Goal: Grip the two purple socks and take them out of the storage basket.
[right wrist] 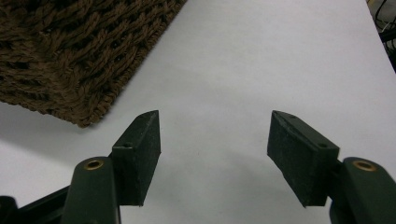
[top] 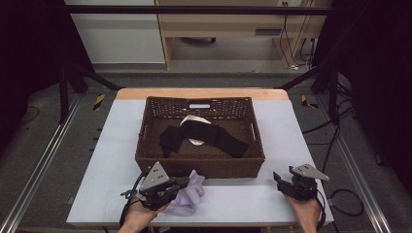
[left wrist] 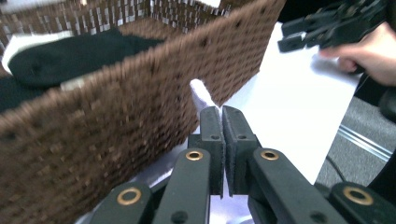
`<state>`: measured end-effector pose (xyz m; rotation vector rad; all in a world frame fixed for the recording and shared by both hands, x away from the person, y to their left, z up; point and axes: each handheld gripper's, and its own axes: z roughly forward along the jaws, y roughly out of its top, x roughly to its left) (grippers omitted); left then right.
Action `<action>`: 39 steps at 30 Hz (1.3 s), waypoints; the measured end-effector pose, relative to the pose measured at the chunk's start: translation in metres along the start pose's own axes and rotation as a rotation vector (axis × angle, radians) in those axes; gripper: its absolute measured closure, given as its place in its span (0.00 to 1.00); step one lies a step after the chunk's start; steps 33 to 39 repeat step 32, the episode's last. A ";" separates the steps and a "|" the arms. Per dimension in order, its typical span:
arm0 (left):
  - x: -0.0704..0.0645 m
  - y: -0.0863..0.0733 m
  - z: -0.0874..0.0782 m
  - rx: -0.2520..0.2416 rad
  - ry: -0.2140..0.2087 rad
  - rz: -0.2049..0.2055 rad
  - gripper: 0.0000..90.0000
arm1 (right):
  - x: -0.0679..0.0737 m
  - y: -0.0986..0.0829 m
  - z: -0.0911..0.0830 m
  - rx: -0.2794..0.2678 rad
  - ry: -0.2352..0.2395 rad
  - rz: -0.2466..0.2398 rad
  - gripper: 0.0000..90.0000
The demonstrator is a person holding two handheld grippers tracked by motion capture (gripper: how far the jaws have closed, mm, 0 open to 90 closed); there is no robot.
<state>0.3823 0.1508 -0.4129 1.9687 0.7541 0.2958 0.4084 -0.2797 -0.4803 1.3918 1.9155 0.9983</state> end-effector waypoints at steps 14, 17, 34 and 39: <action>0.011 -0.017 0.017 0.043 0.024 -0.027 0.72 | 0.000 0.000 0.000 0.002 0.005 -0.001 0.39; 0.012 -0.018 0.011 0.031 0.051 -0.028 0.63 | 0.000 0.000 0.000 -0.001 0.004 -0.005 0.39; 0.041 -0.045 -0.037 -0.010 0.197 -0.103 0.54 | -0.001 -0.001 0.000 0.000 0.008 0.012 0.38; 0.041 -0.045 -0.037 -0.010 0.197 -0.103 0.54 | -0.001 -0.001 0.000 0.000 0.008 0.012 0.38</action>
